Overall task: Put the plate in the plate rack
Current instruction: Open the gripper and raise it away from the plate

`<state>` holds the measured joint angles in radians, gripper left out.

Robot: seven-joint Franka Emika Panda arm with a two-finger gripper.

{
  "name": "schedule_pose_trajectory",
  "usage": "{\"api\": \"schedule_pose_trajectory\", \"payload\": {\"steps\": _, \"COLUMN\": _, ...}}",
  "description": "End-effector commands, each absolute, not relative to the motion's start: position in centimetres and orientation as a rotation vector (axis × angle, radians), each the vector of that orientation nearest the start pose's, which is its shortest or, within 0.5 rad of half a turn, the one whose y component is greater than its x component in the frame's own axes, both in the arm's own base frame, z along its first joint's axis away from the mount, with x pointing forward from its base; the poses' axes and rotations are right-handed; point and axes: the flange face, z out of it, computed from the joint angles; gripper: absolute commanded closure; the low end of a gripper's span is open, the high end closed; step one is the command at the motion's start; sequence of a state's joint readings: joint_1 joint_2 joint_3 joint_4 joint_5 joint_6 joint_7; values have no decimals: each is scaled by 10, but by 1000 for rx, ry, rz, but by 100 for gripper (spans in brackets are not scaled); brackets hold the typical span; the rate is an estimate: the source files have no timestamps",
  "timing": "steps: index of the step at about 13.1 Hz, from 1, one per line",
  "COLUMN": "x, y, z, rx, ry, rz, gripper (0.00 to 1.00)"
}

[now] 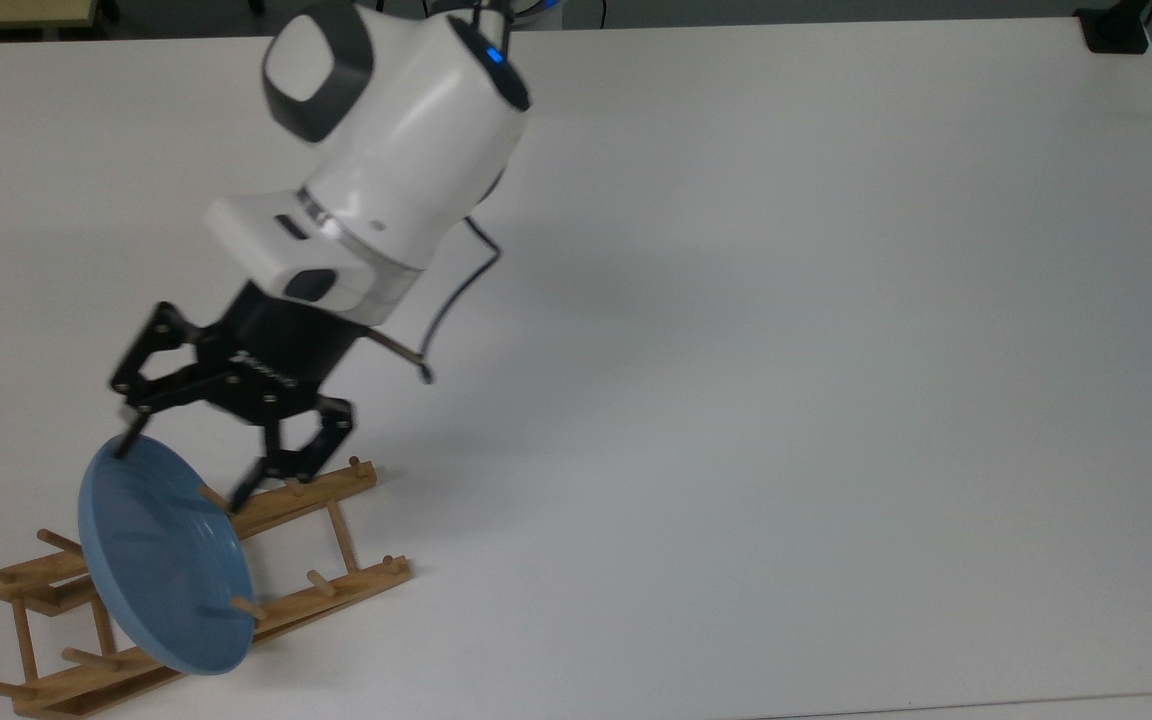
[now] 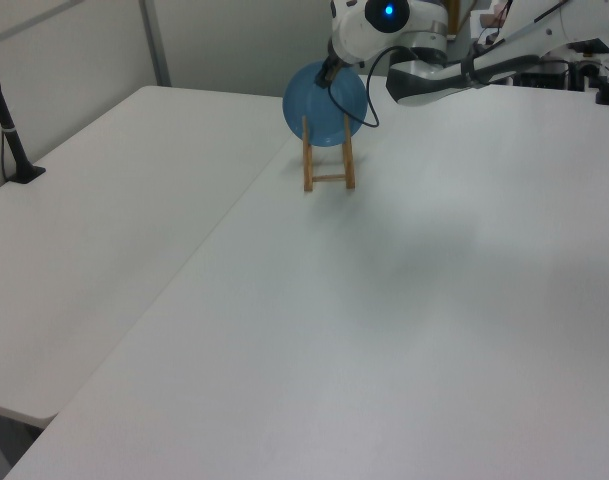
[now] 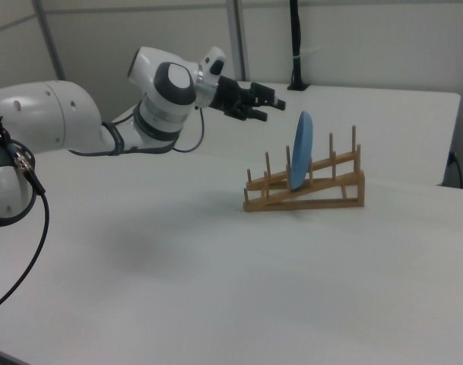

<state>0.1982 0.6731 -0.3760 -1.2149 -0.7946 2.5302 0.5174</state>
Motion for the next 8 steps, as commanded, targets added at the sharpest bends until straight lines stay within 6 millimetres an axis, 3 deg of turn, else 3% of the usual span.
{"api": "schedule_pose_trajectory", "payload": {"steps": 1, "x": 747, "y": 11, "z": 489, "rx": 2540, "ry": -254, "rz": 1004, "gripper": 0}}
{"api": "schedule_pose_trajectory", "payload": {"steps": 3, "x": 718, "y": 16, "z": 495, "rx": 2755, "ry": -543, "rz": 798, "gripper": 0}}
{"api": "schedule_pose_trajectory", "payload": {"steps": 5, "x": 690, "y": 37, "z": 495, "rx": 2871, "ry": -663, "rz": 476, "gripper": 0}}
{"api": "schedule_pose_trajectory", "payload": {"steps": 7, "x": 650, "y": 34, "z": 492, "rx": 2963, "ry": -479, "rz": 150, "gripper": 0}}
{"api": "schedule_pose_trajectory", "payload": {"steps": 8, "x": 634, "y": 22, "z": 501, "rx": 3031, "ry": -382, "rz": 34, "gripper": 0}}
